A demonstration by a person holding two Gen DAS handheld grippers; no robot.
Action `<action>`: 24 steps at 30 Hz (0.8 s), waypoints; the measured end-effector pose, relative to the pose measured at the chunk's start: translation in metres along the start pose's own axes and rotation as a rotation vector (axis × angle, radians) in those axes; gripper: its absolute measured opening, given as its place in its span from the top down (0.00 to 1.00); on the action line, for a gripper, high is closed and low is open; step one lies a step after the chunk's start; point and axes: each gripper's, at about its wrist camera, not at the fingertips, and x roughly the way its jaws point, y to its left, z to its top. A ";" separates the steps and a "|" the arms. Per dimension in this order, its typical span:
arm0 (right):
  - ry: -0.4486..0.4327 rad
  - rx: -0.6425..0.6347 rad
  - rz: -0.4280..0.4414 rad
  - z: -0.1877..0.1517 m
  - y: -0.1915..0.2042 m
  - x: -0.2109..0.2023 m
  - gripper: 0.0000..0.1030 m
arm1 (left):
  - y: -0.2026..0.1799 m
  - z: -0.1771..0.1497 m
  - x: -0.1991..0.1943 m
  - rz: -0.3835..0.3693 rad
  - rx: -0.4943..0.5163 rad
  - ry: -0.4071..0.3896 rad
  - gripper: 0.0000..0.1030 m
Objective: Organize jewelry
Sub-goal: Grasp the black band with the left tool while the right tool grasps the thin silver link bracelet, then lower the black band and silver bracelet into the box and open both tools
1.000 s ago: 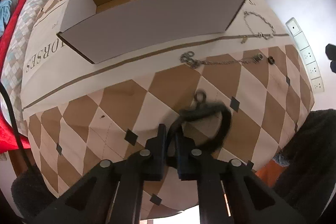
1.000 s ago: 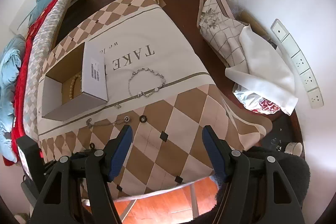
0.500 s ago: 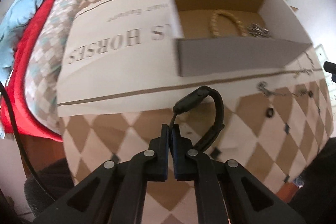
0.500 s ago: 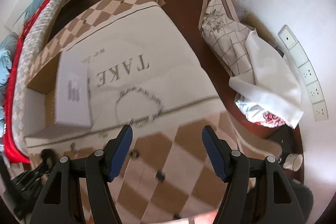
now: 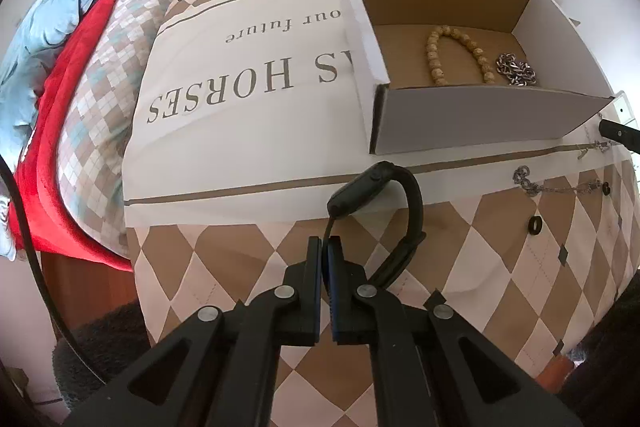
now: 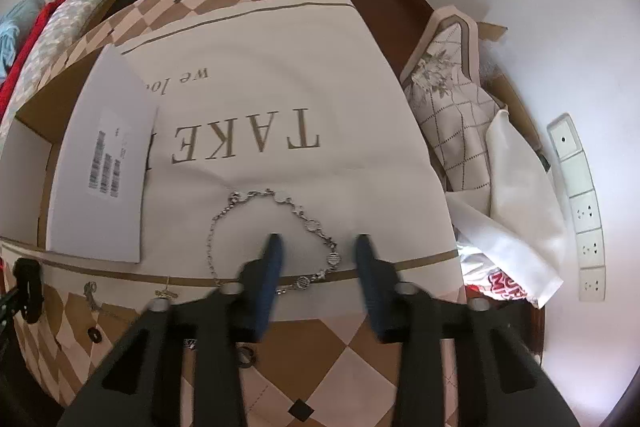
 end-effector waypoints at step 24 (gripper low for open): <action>-0.144 0.013 0.129 -0.018 0.006 -0.069 0.94 | 0.002 -0.002 -0.035 -0.060 -0.028 -0.053 0.99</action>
